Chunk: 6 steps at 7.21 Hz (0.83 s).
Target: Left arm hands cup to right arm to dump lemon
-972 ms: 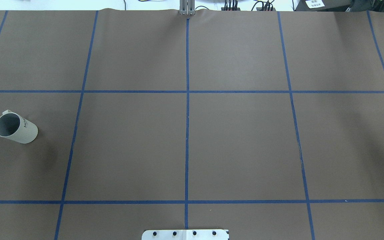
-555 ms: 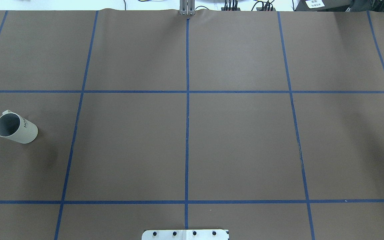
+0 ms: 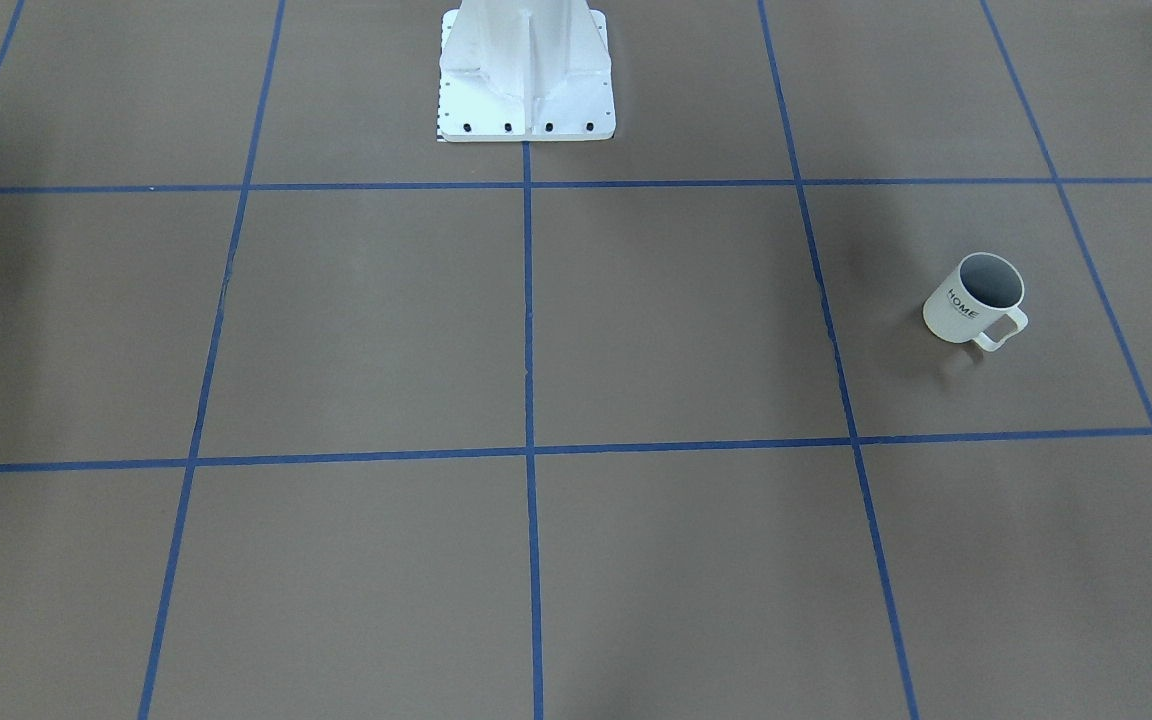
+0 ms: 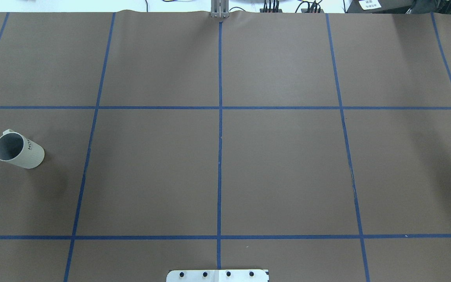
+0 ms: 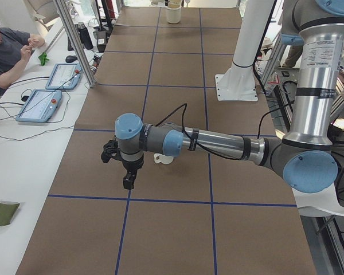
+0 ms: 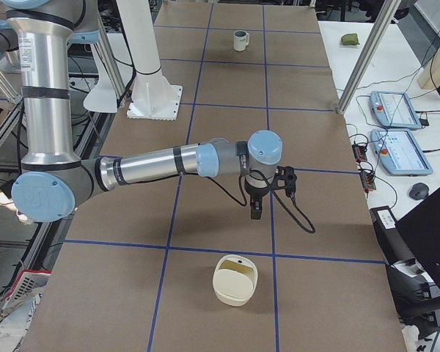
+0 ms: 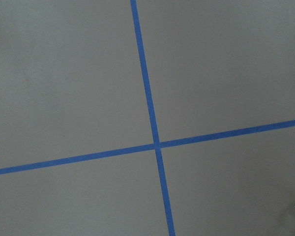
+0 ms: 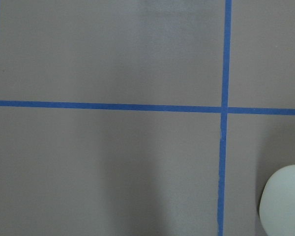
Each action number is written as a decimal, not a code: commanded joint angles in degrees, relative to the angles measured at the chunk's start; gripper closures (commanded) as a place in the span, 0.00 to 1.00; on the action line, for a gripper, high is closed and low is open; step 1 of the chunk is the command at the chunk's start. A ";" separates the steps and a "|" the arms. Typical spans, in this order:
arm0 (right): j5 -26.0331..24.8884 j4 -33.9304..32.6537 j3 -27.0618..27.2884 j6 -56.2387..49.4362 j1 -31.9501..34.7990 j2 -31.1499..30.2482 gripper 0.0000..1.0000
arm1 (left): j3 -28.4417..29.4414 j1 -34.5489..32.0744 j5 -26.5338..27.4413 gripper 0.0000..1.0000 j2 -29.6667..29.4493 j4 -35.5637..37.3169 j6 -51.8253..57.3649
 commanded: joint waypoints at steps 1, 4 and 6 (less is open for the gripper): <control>0.62 0.13 -4.13 -5.86 2.22 -0.42 0.00 | 0.08 0.10 -0.51 0.00 0.13 0.71 0.99; 0.36 0.82 -8.37 -15.44 6.01 -0.86 0.00 | 0.25 0.10 -0.51 0.00 0.13 0.71 1.08; -3.04 5.54 -8.90 -15.93 6.11 -1.74 0.00 | 0.17 0.10 -0.51 0.00 0.22 0.71 1.08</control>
